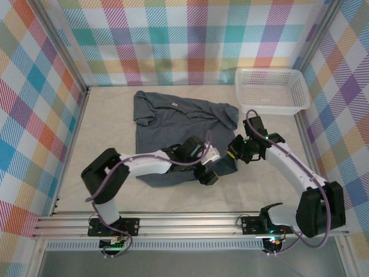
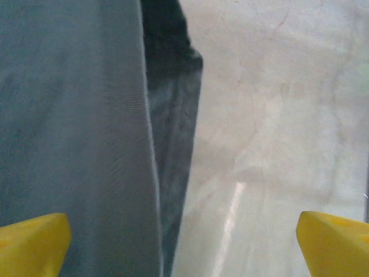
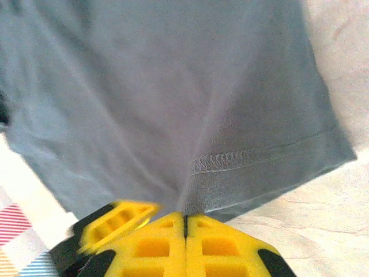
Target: Fold the inside-out t-shirt
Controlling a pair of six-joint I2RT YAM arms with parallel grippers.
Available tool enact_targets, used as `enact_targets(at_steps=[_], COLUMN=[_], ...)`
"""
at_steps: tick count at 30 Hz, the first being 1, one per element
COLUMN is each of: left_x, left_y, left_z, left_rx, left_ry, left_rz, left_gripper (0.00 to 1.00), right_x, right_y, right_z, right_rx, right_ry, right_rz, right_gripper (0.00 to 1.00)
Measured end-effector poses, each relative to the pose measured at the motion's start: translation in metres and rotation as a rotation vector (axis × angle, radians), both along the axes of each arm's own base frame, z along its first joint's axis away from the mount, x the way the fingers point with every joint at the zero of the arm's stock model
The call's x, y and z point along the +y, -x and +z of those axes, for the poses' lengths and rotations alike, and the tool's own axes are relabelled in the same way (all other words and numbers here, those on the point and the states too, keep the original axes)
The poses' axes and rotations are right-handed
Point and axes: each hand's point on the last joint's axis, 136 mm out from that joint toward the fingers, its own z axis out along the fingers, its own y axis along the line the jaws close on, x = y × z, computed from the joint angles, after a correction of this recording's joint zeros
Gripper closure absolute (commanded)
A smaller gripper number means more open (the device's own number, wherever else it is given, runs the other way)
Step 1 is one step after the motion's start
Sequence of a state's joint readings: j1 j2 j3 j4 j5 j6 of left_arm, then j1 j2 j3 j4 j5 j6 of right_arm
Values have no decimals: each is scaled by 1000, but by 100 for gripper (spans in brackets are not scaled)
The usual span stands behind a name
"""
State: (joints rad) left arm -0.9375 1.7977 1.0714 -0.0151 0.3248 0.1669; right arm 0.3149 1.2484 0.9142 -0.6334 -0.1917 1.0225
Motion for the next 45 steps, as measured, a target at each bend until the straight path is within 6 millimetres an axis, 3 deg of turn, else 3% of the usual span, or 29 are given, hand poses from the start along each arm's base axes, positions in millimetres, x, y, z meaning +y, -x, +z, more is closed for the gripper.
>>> enact_targets(at_steps=[3,5,9,12,13,15,16,18,20,24,26,28,32,36,40,45], left_x=[-9,-3,24,62,78,109,124,140,142,115,101,91,84,96,101,100], left_y=[-17,-31,-56,-67,-72,-81,-84,-86,-86,-74,-76,-80,-95,-113,-118,-119], left_z=[-8,-12,-20,-30,-32,-34,-33,-26,-10,39,64,90,131,149,163,192], left_rx=[-36,-79,-154,-168,-168,-156,-139,-93,-53,12,35,52,121,190,218,237], left_ry=[-37,-76,-161,-241,-264,-298,-302,-264,-185,2,69,124,218,262,272,303], left_rz=[63,140,289,387,428,499,527,553,549,471,447,445,482,562,602,627], left_gripper=[0,1,3,11,29,95,100,100,100,100,100,100,100,100,100,100], right_x=[-1,-4,-16,-25,-28,-31,-32,-32,-30,-18,-10,6,58,113,144,151], right_y=[-7,-7,-5,-6,-6,-7,-7,-6,-6,-12,-16,-19,-7,11,7,-35], right_z=[19,21,18,16,17,17,17,17,18,23,31,42,66,72,47,5], right_rx=[-49,-53,-29,-20,-20,-24,-27,-29,-37,-100,-168,-274,-545,-830,-1057,-1247], right_ry=[-9,2,23,29,30,35,37,40,37,15,9,18,22,99,298,713], right_rz=[-20,-32,-63,-89,-95,-96,-95,-84,-58,52,122,223,461,696,842,968], right_gripper=[100,100,100,100,100,100,100,100,86,55,51,56,79,98,100,100])
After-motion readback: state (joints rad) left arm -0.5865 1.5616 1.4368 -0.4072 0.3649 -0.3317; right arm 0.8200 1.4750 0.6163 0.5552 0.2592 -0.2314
